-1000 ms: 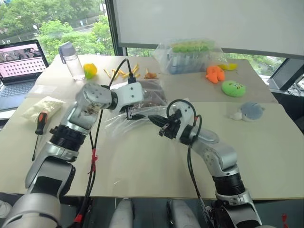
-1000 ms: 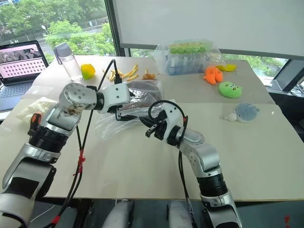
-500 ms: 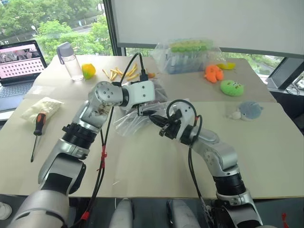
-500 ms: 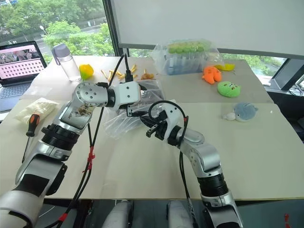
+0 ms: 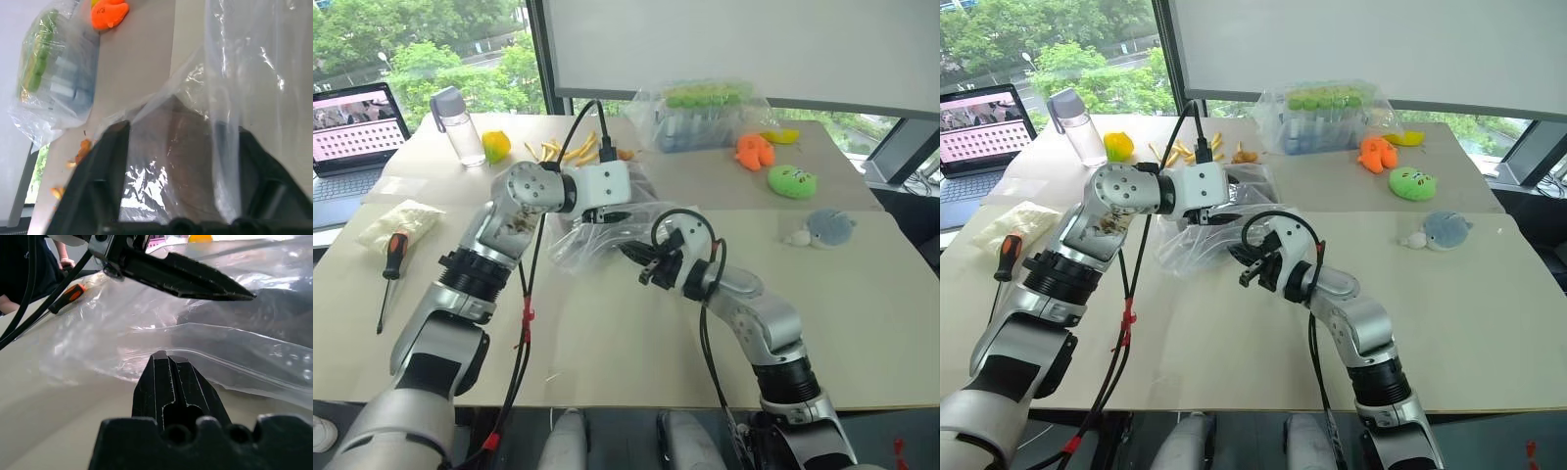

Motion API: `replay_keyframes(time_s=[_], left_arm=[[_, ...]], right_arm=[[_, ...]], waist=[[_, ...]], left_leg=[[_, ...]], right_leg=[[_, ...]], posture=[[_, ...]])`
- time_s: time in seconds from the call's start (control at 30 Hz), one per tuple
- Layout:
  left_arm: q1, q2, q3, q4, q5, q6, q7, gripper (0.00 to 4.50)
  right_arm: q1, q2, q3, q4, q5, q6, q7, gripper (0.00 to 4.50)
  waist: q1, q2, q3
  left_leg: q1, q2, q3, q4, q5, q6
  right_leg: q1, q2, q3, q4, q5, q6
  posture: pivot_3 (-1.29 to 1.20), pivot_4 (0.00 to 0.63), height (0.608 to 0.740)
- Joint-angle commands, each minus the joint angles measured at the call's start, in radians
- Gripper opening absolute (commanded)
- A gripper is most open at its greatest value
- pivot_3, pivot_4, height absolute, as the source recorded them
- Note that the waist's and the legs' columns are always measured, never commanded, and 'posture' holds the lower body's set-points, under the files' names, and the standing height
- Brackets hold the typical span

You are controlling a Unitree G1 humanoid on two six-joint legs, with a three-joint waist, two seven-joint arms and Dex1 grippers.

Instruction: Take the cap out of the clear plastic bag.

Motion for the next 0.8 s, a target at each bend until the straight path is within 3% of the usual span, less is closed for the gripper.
replay_keyframes(time_s=[0.03,0.17,0.53,0.8], left_arm=[[-0.015,0.006,0.033,-0.016,-0.011,0.002,-0.002,1.22],[-0.012,0.005,0.035,-0.014,-0.015,0.011,-0.010,0.04],[-0.011,-0.063,0.079,-0.048,-0.107,0.155,-0.031,0.04],[-0.005,-0.117,0.089,-0.120,-0.199,0.319,-0.063,0.04]], right_arm=[[-0.006,-0.004,-0.010,-0.035,-0.001,-0.012,-0.003,0.00],[-0.007,-0.004,-0.010,-0.037,-0.002,-0.012,-0.006,0.00],[-0.093,-0.001,-0.061,-0.096,0.024,0.064,-0.079,0.00],[-0.217,-0.008,0.062,0.160,-0.200,-0.037,-0.147,0.00]], waist=[[0.000,0.000,0.000],[0.000,0.000,0.000],[0.000,0.000,0.000],[-0.001,0.000,0.000]], left_leg=[[0.000,0.000,0.000,0.000,0.000,0.000],[0.000,0.000,0.000,0.000,0.000,0.000],[0.000,0.000,0.000,0.000,0.000,0.000],[0.000,0.000,0.000,0.000,0.000,0.000]], right_leg=[[0.000,0.000,0.000,0.000,0.000,0.000],[0.000,0.000,0.000,0.000,0.000,0.000],[0.000,0.000,0.000,0.000,0.000,0.000],[0.000,0.000,0.000,0.000,0.000,0.000]], posture=[[0.00,0.150,0.740],[0.00,0.150,0.740],[0.00,0.150,0.740],[0.00,0.150,0.740]])
